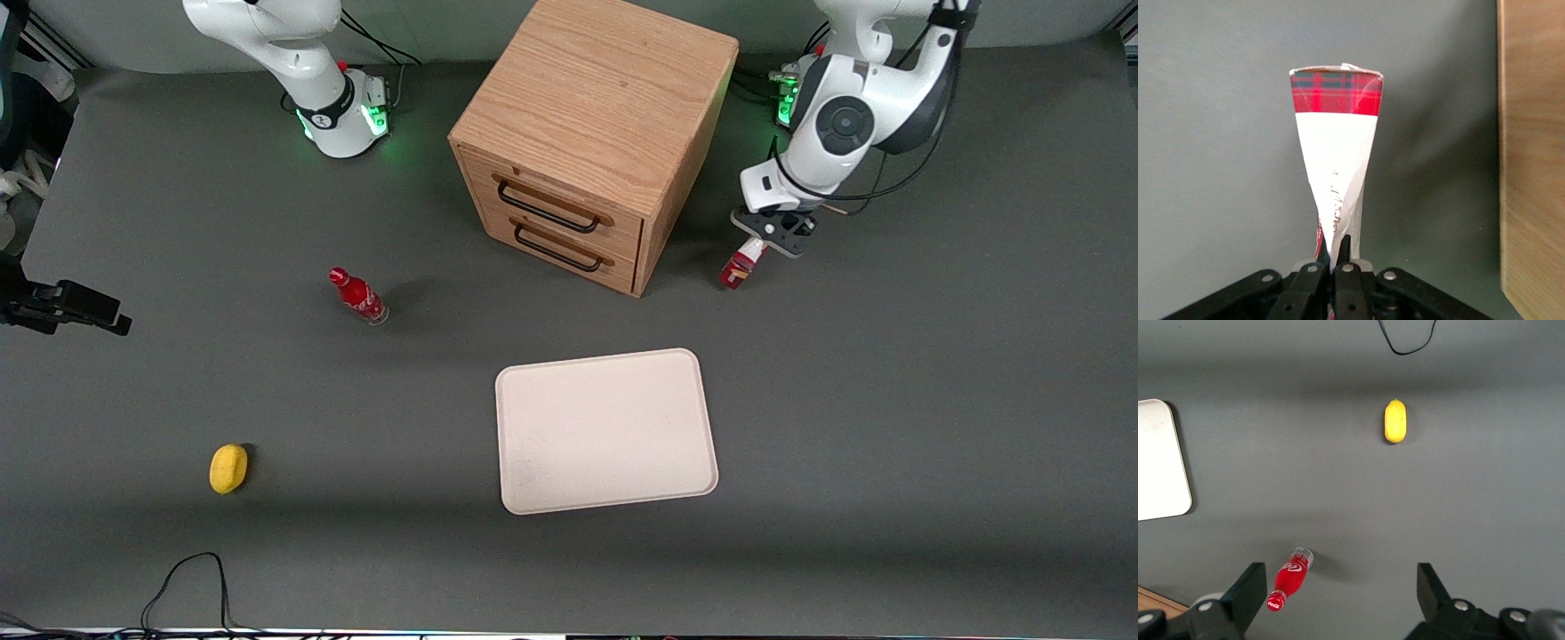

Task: Place red cookie box on tray
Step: 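Lift the cookie box with the left gripper and carry it toward the tray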

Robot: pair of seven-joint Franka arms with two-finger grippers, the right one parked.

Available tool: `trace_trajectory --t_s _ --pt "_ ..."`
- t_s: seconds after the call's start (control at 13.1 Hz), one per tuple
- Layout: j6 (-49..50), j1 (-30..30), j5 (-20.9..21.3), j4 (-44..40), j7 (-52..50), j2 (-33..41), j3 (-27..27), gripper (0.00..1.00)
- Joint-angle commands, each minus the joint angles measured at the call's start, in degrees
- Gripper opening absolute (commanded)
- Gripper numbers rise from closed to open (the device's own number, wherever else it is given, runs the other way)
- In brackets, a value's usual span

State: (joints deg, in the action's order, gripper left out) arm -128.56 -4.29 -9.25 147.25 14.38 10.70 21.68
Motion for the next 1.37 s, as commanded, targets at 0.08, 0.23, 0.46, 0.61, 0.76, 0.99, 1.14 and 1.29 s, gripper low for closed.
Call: trace_trajectory --t_s 0.08,0.23,0.46,0.61,0.76,0.99,1.14,1.29 --pt "13.75 0.07 1.51 -15.63 -0.67 0.2 -5.5 0.0" --pt "21.73 -0.37 1.51 -26.16 -2.15 -2.69 -8.57 0.0" --pt "33.44 -1.25 1.43 -42.96 -8.2 -9.36 -9.91 0.0" --pt "38.8 -3.35 1.43 -54.02 -15.57 -15.24 -9.91 0.0" --pt "44.08 -6.77 1.25 -67.55 -24.0 -23.58 -9.91 0.0" --pt "47.88 -12.83 1.34 -84.97 -37.71 -36.41 -9.99 0.0" --pt "47.1 -16.0 2.65 -91.23 -43.89 -43.72 -10.26 0.0" --pt "45.0 -17.85 7.38 -92.66 -45.14 -47.6 -10.35 0.0"
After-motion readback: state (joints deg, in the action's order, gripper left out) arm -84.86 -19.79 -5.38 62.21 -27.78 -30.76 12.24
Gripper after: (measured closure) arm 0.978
